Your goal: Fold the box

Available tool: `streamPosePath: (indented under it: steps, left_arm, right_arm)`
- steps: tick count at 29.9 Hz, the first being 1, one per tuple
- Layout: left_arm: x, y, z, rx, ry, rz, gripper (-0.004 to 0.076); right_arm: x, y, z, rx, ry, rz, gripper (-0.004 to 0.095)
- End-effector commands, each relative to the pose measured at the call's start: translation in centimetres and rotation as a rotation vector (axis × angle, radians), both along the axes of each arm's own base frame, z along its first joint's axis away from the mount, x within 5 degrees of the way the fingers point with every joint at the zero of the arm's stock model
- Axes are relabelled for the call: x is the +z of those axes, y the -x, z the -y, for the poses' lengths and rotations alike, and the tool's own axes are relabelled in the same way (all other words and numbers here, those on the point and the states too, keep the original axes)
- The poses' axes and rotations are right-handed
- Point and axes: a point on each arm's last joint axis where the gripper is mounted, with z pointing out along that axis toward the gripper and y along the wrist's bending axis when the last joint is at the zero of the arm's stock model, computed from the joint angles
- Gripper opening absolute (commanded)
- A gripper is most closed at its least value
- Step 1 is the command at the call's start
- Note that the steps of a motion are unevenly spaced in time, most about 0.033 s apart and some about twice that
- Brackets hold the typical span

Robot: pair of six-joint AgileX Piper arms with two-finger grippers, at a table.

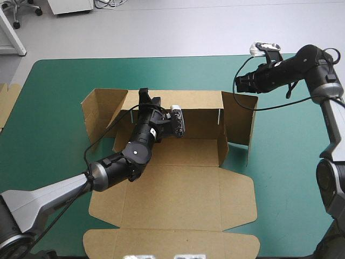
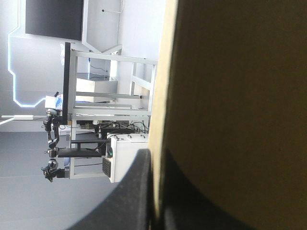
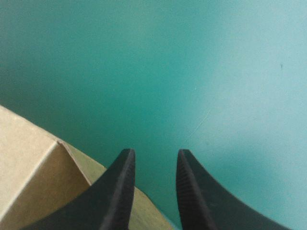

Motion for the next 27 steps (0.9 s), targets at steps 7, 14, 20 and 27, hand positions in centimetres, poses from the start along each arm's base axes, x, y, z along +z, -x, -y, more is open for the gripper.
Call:
streamPosePath:
  steps: [7,14,20,27]
  left_arm:
    - [2.0,-0.1,-0.3,0.025,0.015,0.079,-0.0010]
    - [2.0,-0.1,-0.3,0.025,0.015,0.079,-0.0010]
    - [1.9,-0.1,-0.3,0.023,0.015,0.079,-0.0010]
    - [2.0,-0.1,-0.3,0.025,0.015,0.080,-0.0010]
  right_arm:
    - [1.7,2.1,-0.3,0.030,0.017,0.037,0.0279]
    - [1.5,4.7,-0.3,0.030,0.001,0.054,0.0279]
    - [-0.1,7.6,-0.9,0.075,-0.078,0.143,0.0279]
    - [-3.4,9.7,-1.2,0.140,-0.084,0.207,0.0279]
